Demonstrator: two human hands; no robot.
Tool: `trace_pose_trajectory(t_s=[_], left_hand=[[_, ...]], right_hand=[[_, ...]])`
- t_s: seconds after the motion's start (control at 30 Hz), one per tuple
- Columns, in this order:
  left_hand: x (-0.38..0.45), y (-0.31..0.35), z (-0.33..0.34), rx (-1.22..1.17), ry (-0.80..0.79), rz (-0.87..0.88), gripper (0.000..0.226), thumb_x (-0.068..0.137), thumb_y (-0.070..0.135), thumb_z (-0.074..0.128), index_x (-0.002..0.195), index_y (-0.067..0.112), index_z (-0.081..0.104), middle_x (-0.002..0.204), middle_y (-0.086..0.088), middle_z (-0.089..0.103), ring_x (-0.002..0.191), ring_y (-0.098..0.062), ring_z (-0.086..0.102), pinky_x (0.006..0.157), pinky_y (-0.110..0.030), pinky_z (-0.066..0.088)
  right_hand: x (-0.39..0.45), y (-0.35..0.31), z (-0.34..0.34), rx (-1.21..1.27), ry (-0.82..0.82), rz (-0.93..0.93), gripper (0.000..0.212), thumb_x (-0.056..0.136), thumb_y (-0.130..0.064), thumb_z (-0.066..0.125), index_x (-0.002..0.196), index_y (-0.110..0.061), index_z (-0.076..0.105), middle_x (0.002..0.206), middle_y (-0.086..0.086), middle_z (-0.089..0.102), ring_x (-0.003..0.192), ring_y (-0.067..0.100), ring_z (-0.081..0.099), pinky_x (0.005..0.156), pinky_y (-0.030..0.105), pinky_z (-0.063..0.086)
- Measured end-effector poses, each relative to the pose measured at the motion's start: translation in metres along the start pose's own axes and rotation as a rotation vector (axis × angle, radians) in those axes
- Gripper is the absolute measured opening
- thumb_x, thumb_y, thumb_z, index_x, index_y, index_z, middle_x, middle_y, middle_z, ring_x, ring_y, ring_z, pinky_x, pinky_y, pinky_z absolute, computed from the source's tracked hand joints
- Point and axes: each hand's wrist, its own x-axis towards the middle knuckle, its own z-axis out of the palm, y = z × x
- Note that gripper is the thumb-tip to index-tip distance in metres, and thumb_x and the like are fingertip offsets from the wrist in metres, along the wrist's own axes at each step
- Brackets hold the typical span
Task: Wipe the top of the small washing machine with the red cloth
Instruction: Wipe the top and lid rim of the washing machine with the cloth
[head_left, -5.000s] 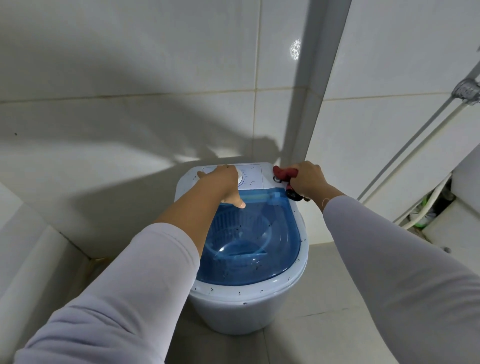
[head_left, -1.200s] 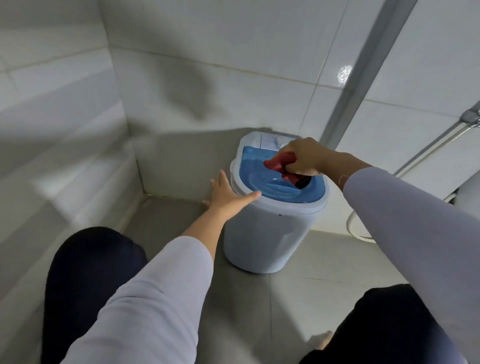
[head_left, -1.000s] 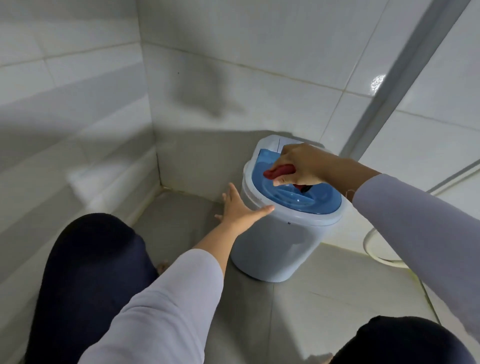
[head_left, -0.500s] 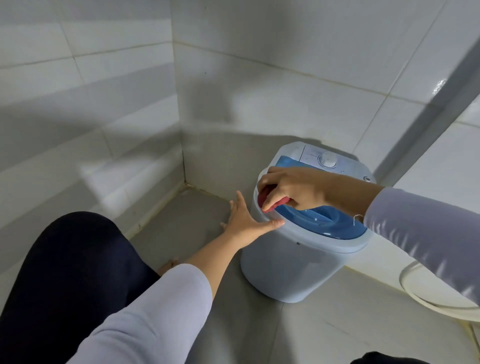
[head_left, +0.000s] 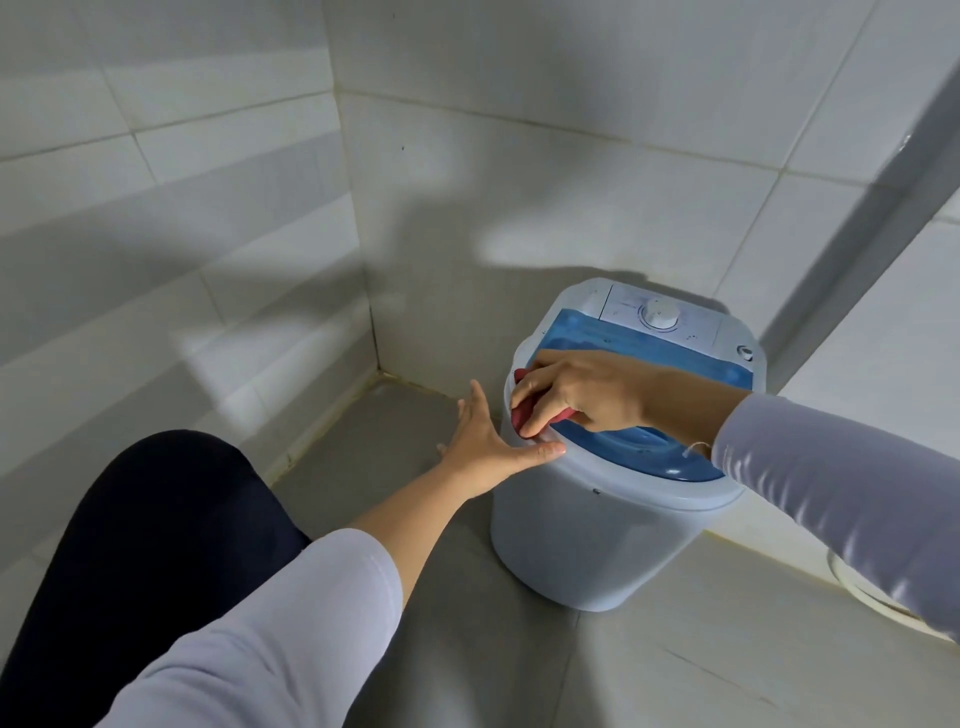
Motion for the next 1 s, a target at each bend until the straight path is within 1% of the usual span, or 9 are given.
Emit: trace_pose_trajectory(t_s=[0.1,0.17,0.23,0.4,0.57,0.7,0.83,0.93,1.0], left_hand=[[0.001,-0.001,0.001,-0.001,-0.008,-0.003,0.155,0.035,0.083,0.068,0.148,0.029,-0.022,0.161,-0.005,-0.015,0.149,-0.021,-0.010,0.118,-0.057,0.008],[0.001,-0.001,0.000,0.000,-0.019,0.009,0.152,0.038,0.081,0.069,0.148,0.029,-0.023,0.161,-0.004,-0.016,0.149,-0.020,-0.011,0.118,-0.057,0.008],[0.001,-0.001,-0.001,0.000,-0.026,0.028,0.148,0.045,0.078,0.071,0.148,0.028,-0.023,0.161,-0.003,-0.016,0.149,-0.020,-0.012,0.118,-0.058,0.007],[-0.001,0.002,-0.003,0.071,-0.018,0.065,0.140,0.057,0.072,0.071,0.148,0.025,-0.024,0.161,0.000,-0.016,0.149,-0.019,-0.013,0.117,-0.059,-0.001],[-0.001,0.008,-0.008,0.122,-0.029,0.075,0.137,0.061,0.070,0.072,0.148,0.024,-0.024,0.161,0.000,-0.018,0.149,-0.020,-0.015,0.116,-0.059,-0.007],[0.003,0.015,-0.018,0.153,-0.055,0.109,0.137,0.062,0.065,0.074,0.148,0.024,-0.024,0.160,-0.001,-0.018,0.147,-0.017,-0.019,0.115,-0.059,-0.010],[0.016,0.022,-0.039,0.155,-0.017,0.110,0.135,0.064,0.063,0.075,0.148,0.024,-0.024,0.160,-0.002,-0.018,0.148,-0.018,-0.016,0.118,-0.057,-0.004],[0.035,0.027,-0.060,0.192,0.035,0.117,0.135,0.064,0.065,0.073,0.149,0.022,-0.023,0.160,-0.002,-0.019,0.148,-0.017,-0.014,0.119,-0.055,0.004],[0.050,0.031,-0.071,0.221,0.062,0.118,0.136,0.063,0.067,0.072,0.149,0.021,-0.023,0.160,-0.002,-0.019,0.148,-0.017,-0.014,0.119,-0.056,0.006]], right_hand=[[0.004,0.005,0.003,0.018,0.016,0.027,0.046,0.083,-0.005,0.064,0.116,-0.037,0.068,0.129,-0.012,0.060,0.119,0.017,0.046,0.086,0.018,0.036],[0.009,0.008,0.004,0.025,0.026,0.041,0.049,0.082,-0.003,0.064,0.117,-0.037,0.067,0.129,-0.012,0.060,0.117,0.018,0.046,0.090,0.026,0.046],[0.013,0.012,0.005,0.034,0.037,0.057,0.050,0.082,-0.002,0.064,0.118,-0.037,0.067,0.126,-0.011,0.061,0.116,0.020,0.048,0.090,0.036,0.050],[0.026,0.022,0.005,0.005,0.062,0.096,0.053,0.082,0.001,0.062,0.120,-0.036,0.066,0.125,-0.011,0.061,0.112,0.017,0.048,0.088,0.035,0.050],[0.038,0.038,0.006,0.024,0.076,0.163,0.054,0.081,0.002,0.060,0.121,-0.033,0.066,0.126,-0.008,0.062,0.110,0.021,0.049,0.088,0.038,0.050],[0.040,0.050,0.003,0.023,0.045,0.261,0.055,0.083,0.003,0.057,0.125,-0.033,0.063,0.128,-0.007,0.060,0.112,0.023,0.047,0.090,0.039,0.048],[0.043,0.061,-0.005,0.070,0.039,0.349,0.055,0.082,0.007,0.053,0.120,-0.029,0.067,0.127,-0.007,0.061,0.111,0.022,0.047,0.093,0.036,0.046],[0.038,0.077,-0.019,0.114,0.150,0.473,0.051,0.080,0.009,0.052,0.113,-0.024,0.071,0.125,-0.005,0.062,0.107,0.022,0.049,0.093,0.031,0.043],[0.035,0.086,-0.028,0.119,0.188,0.520,0.052,0.080,0.008,0.053,0.114,-0.027,0.070,0.123,-0.006,0.063,0.107,0.022,0.049,0.093,0.031,0.043]])
